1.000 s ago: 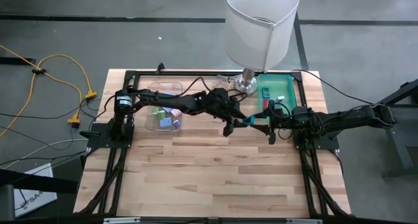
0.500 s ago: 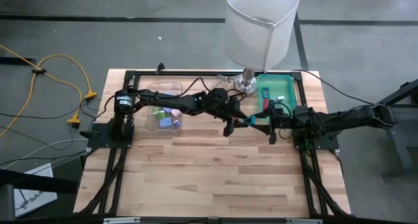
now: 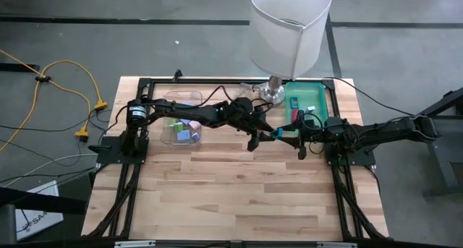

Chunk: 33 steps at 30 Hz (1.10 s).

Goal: Pick & Place Office items
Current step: Put the light blue mini digital clock into the light blue bin

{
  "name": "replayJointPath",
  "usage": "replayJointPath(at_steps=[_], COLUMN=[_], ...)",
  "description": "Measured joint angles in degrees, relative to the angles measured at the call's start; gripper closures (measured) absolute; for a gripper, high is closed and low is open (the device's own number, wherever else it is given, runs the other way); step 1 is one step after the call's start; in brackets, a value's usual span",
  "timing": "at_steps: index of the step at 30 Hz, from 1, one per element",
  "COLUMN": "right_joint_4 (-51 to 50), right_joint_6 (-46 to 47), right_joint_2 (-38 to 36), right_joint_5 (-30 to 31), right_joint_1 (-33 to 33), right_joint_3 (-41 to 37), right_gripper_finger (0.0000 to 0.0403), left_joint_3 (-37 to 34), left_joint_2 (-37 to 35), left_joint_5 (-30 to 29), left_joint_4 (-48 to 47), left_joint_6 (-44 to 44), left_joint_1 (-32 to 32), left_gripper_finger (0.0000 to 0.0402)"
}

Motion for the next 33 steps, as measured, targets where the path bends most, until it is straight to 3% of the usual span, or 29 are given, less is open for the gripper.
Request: replayJointPath(at_steps=[18, 28, 33], right_joint_4=[-0.04, -0.05, -2.22], right_joint_6=[-0.06, 0.09, 0.79], right_joint_2=[0.00, 0.00, 0.00], right_joint_5=[1.25, 1.42, 1.36], right_joint_1=[0.02, 0.00, 0.02], right_joint_3=[0.00, 0.00, 0.00], right_gripper_finger=[0.0262, 0.0262, 0.0262], left_joint_3=[0.00, 0.00, 0.00], left_joint_2=[0.00, 0.00, 0.00], left_joint_5=[0.00, 0.26, 0.33], left_joint_4=[-0.11, -0.35, -0.13], left_joint_6=[0.12, 0.38, 0.30], left_joint_1=[-0.02, -0.04, -0.22], left_gripper_finger=[0.0236, 0.0170, 0.0159])
